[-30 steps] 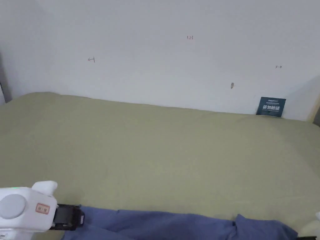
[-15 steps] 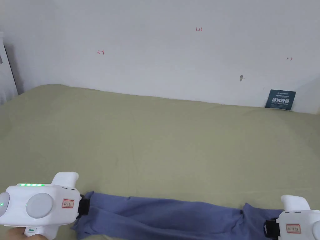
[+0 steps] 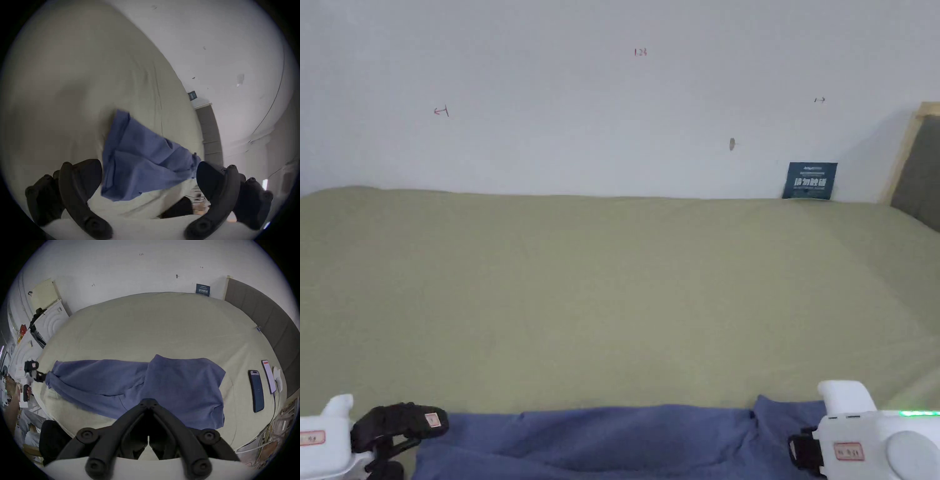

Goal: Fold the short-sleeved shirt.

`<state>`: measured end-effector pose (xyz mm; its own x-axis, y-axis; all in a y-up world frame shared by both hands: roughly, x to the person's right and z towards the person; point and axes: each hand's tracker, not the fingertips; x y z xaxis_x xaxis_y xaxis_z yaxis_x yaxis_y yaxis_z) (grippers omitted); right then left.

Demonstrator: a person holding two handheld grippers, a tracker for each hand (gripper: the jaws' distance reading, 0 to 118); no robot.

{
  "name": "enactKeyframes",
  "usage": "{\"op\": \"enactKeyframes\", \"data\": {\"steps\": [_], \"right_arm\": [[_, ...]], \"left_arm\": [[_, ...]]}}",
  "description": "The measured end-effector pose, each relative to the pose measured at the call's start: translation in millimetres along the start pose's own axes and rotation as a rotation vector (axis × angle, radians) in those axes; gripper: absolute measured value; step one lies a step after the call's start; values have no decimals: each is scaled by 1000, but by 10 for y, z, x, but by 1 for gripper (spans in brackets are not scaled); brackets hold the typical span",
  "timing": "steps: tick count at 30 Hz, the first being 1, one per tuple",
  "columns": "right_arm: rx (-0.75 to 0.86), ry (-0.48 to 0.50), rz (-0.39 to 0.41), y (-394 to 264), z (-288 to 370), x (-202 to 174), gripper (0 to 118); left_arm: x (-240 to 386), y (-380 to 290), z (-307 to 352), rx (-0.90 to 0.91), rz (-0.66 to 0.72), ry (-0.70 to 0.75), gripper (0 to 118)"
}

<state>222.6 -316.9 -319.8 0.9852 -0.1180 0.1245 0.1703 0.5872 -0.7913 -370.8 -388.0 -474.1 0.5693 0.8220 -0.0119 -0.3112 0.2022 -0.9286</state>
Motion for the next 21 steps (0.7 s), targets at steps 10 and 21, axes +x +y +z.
{"op": "enactKeyframes", "data": {"steps": [10,21], "right_arm": [[11,40,-5,-18,23,-17,0],[71,52,-51,-4,233,124,0]], "left_arm": [[158,-457,-303,116,79,34,10],[975,-405,-343,211,-276,25,10]]}}
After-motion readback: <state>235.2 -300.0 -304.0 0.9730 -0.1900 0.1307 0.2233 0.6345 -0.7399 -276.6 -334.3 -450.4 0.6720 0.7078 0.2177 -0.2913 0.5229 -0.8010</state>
